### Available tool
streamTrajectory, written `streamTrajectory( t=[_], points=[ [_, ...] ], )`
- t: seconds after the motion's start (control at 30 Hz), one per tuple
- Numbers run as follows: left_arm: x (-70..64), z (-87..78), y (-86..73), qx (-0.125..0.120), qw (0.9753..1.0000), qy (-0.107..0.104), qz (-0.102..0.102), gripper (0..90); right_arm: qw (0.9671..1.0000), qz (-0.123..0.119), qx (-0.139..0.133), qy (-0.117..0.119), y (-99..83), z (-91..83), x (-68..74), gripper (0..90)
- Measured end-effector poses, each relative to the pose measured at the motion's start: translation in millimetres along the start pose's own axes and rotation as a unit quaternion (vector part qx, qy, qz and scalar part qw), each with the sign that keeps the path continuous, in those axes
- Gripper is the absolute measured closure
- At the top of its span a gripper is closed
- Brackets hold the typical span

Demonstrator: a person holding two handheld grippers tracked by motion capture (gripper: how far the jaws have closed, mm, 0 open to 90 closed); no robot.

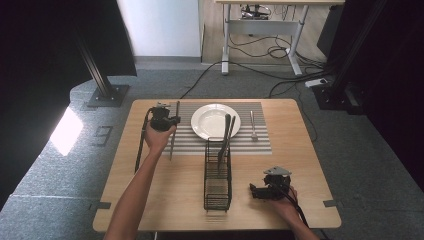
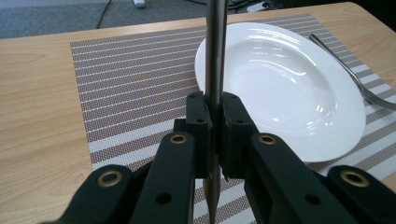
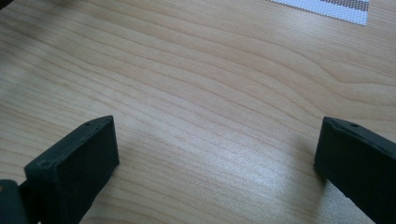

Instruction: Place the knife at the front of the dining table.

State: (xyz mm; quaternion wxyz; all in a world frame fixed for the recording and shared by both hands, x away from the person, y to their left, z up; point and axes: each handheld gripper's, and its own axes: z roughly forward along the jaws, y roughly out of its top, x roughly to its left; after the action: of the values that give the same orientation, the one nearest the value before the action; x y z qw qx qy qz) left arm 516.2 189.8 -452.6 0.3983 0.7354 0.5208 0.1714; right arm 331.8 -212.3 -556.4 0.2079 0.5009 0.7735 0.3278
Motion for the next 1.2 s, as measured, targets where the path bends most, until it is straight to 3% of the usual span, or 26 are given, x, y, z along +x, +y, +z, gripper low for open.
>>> streamTrajectory(
  t=[0.17, 0.37, 0.53, 0.87, 1.2],
  points=[
    [5.5, 8.3, -1.1, 0.003, 0.9999, 0.001, -0.013, 83.7, 1.0000, 0.000, 0.000, 0.000, 0.0, 0.0, 0.0, 0.0],
    [11.2, 19.2, -3.2, 0.011, 0.9998, 0.010, -0.013, 83.7, 1.0000, 0.000, 0.000, 0.000, 0.1, 0.1, 0.0, 0.0],
    [19.6, 38.4, -5.2, 0.024, 0.9992, 0.012, -0.030, 83.7, 1.0000, 0.000, 0.000, 0.000, 0.3, 0.3, 0.1, 0.0],
    [22.7, 64.7, -14.6, 0.052, 0.9974, 0.023, -0.045, 83.6, 1.0000, -0.001, 0.000, 0.001, 0.4, 0.3, 0.1, 0.0],
    [27.1, 72.8, -19.7, 0.063, 0.9961, 0.035, -0.052, 83.7, 1.0000, -0.001, -0.001, 0.002, 0.3, 0.2, 0.1, 0.0]
  ],
)
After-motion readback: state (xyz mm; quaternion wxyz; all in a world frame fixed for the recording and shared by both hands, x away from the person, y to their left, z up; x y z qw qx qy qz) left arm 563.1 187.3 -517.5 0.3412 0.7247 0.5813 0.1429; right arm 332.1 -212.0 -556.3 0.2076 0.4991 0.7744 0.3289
